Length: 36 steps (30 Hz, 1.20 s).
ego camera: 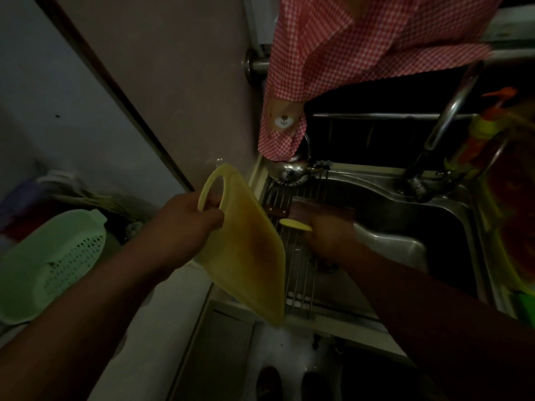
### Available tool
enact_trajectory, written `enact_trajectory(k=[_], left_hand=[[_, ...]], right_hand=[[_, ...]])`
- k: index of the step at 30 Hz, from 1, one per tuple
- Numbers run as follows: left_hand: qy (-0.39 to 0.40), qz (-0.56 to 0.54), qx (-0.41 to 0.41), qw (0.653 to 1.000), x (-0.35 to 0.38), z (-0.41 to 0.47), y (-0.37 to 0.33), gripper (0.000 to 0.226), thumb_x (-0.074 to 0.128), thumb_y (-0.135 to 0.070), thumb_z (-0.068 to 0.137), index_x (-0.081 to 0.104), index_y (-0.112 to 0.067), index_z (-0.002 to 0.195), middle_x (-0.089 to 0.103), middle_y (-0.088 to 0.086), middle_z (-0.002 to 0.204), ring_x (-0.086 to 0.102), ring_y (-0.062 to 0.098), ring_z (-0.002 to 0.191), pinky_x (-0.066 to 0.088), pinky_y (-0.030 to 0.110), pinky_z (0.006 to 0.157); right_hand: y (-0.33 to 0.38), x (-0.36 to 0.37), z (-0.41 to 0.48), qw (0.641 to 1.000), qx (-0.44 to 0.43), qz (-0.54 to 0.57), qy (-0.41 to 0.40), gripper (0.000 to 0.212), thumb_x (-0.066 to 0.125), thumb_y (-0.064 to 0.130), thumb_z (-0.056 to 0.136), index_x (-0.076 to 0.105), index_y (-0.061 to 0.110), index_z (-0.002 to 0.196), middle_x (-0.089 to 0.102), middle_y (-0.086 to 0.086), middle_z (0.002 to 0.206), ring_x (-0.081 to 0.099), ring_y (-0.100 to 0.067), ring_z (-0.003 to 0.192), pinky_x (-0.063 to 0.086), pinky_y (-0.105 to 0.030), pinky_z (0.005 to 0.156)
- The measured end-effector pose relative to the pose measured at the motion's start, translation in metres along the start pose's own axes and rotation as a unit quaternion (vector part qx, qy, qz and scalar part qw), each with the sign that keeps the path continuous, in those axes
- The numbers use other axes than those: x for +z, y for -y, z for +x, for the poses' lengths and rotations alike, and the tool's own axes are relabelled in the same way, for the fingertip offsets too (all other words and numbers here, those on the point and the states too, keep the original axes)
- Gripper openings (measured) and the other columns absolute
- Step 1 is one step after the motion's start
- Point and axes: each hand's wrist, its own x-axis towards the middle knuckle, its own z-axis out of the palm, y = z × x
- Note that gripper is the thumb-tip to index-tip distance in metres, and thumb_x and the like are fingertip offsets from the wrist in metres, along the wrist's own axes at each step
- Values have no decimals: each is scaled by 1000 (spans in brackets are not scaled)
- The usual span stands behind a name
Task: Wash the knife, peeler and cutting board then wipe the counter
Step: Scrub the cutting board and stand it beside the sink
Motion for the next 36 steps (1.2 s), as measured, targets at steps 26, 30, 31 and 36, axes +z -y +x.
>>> enact_trajectory(k=[26, 30, 31, 36], left_hand=[[25, -15, -210, 977, 121, 73, 201, 49, 71, -25, 96, 49, -2, 134, 60, 17, 123, 57, 23, 90, 45, 31, 70], [-20, 117, -156, 981, 135, 75, 211, 63, 69, -30, 95, 40, -4, 144, 51, 23, 135, 55, 39, 119, 48, 44, 92], [-32, 154, -147, 977, 136, 72, 211, 62, 68, -32, 94, 40, -6, 143, 49, 22, 136, 52, 40, 121, 47, 47, 95], [-28, 284, 41, 957, 143, 55, 207, 75, 60, -40, 92, 30, -26, 160, 37, 9, 156, 39, 34, 141, 40, 52, 110]], right_hand=[[-14, -10, -19, 998, 9, -65, -14, 19, 62, 45, 92, 64, 31, 104, 65, 3, 98, 65, -19, 88, 56, -35, 77], [0, 8, -13, 994, -30, -100, -14, 16, 62, 36, 96, 68, 27, 108, 64, 5, 95, 66, -17, 87, 49, -30, 69], [3, 11, -11, 993, -45, -111, -20, 17, 60, 33, 97, 67, 26, 111, 64, 4, 99, 67, -18, 91, 49, -30, 70], [8, 19, 6, 991, -82, -108, -9, 48, 54, 22, 102, 47, 24, 149, 60, -5, 134, 63, -19, 106, 46, -17, 78]])
